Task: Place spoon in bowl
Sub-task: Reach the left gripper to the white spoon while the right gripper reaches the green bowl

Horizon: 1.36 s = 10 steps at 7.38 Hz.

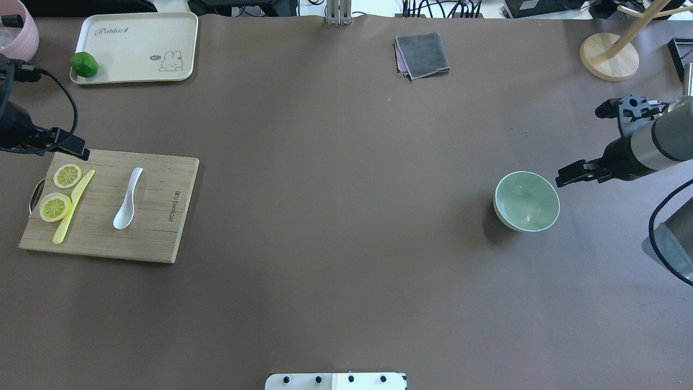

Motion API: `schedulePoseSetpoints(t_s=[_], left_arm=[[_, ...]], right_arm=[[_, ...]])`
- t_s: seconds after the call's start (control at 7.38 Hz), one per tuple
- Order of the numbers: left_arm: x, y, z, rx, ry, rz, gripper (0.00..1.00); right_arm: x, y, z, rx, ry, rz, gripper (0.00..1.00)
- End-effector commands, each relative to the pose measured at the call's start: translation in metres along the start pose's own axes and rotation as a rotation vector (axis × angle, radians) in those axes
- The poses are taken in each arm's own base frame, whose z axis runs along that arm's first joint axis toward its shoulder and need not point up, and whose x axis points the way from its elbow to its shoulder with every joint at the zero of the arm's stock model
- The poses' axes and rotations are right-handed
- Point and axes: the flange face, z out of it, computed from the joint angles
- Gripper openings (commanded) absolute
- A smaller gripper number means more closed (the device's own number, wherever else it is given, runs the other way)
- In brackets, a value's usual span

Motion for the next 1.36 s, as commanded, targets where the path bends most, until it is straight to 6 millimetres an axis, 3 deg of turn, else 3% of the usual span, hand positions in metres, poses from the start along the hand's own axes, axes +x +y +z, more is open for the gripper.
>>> schedulePoseSetpoints(t_s=[0.0, 0.14, 0.27, 0.41, 0.54, 0.68, 0.81, 0.95, 1.08, 1.22], left_arm=[[0.021, 0.009, 0.021, -0.019, -0.017, 0.029, 0.97], [0.023, 0.010, 0.023, -0.014, -0.026, 0.032, 0.97], [0.026, 0.012, 0.026, -0.019, -0.025, 0.029, 0.97], [0.031, 0.016, 0.034, -0.035, -0.025, 0.038, 0.97], [0.032, 0.017, 0.044, -0.050, -0.029, 0.027, 0.95], [0.034, 0.013, 0.055, -0.034, -0.066, 0.030, 0.93], [0.042, 0.020, 0.074, -0.043, -0.088, 0.052, 0.93], [0.049, 0.012, 0.085, -0.050, -0.091, 0.052, 0.89], [0.051, 0.012, 0.093, -0.061, -0.094, 0.054, 0.84], [0.060, 0.012, 0.095, -0.062, -0.087, 0.050, 0.79]], right_arm=[[-0.019, 0.010, 0.032, -0.024, 0.033, -0.015, 0.84], [-0.019, 0.012, 0.036, -0.042, 0.027, -0.014, 0.68], [-0.032, 0.010, 0.038, -0.051, 0.022, -0.024, 0.48], [-0.034, 0.012, 0.041, -0.071, 0.017, -0.022, 0.07], [-0.037, 0.017, 0.041, -0.134, -0.015, -0.006, 0.00], [-0.039, 0.015, 0.036, -0.135, -0.022, -0.002, 0.00], [-0.056, 0.004, 0.026, -0.115, -0.046, -0.016, 0.00], [-0.097, -0.017, 0.006, -0.116, -0.045, -0.016, 0.00], [-0.150, -0.036, -0.018, -0.129, -0.027, 0.012, 0.00], [-0.202, -0.033, -0.021, -0.141, -0.045, 0.071, 0.00]])
